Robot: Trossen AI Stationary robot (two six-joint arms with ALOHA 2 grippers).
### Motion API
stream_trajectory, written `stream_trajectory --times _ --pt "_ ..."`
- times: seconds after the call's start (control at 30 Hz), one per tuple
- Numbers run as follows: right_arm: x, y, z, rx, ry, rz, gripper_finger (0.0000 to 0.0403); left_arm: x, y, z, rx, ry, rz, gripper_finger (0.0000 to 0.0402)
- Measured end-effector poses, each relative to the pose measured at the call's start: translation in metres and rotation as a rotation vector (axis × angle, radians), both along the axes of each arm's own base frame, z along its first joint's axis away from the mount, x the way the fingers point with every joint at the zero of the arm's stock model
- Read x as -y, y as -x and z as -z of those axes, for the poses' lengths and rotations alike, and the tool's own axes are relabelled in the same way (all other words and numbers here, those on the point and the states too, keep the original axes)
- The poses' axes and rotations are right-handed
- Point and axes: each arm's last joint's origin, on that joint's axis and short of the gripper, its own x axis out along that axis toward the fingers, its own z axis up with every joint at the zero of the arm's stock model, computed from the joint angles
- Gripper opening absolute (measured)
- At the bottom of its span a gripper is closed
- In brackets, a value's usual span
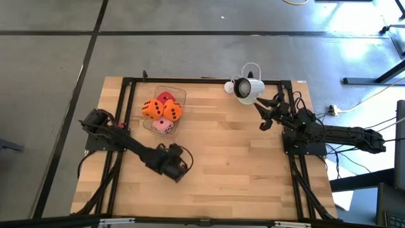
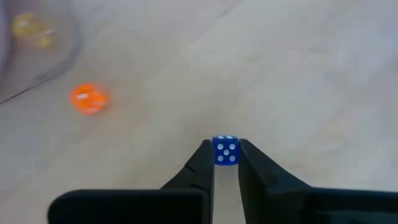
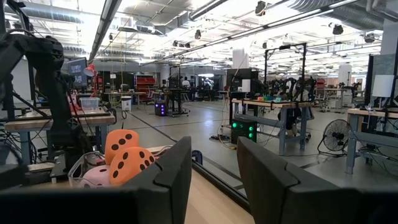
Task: Pick & Place Dice
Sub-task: Put the small blue die into the transparent bin
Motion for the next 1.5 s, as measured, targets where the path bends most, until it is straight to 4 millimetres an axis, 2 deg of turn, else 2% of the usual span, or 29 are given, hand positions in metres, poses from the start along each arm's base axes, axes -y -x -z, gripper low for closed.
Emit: stream_trajectory --times 0.27,0.67,1.2,1.37,1.5 --pt "0.0 0.0 0.0 0.0 0.0 0.0 0.0129 0.021 -0.004 -0.01 0.234 -0.098 0.005 0.0029" --pt "0.0 0.0 0.0 0.0 0.0 0.0 0.0129 0.014 0.006 -0.054 0.392 -0.253 0.025 0.003" --pt "0.0 0.0 0.0 0.0 0.0 0.0 0.0129 -0.02 0.059 -0.104 0.364 -0.38 -0.052 0.003" --pt "0.0 0.0 0.0 0.0 0.0 0.0 0.0129 -0.034 0.073 -0.109 0.314 -0.388 -0.111 0.0032" --pt "0.0 0.0 0.0 0.0 0.0 0.0 0.0129 -0.049 0.076 -0.105 0.224 -0.375 -0.168 0.0031"
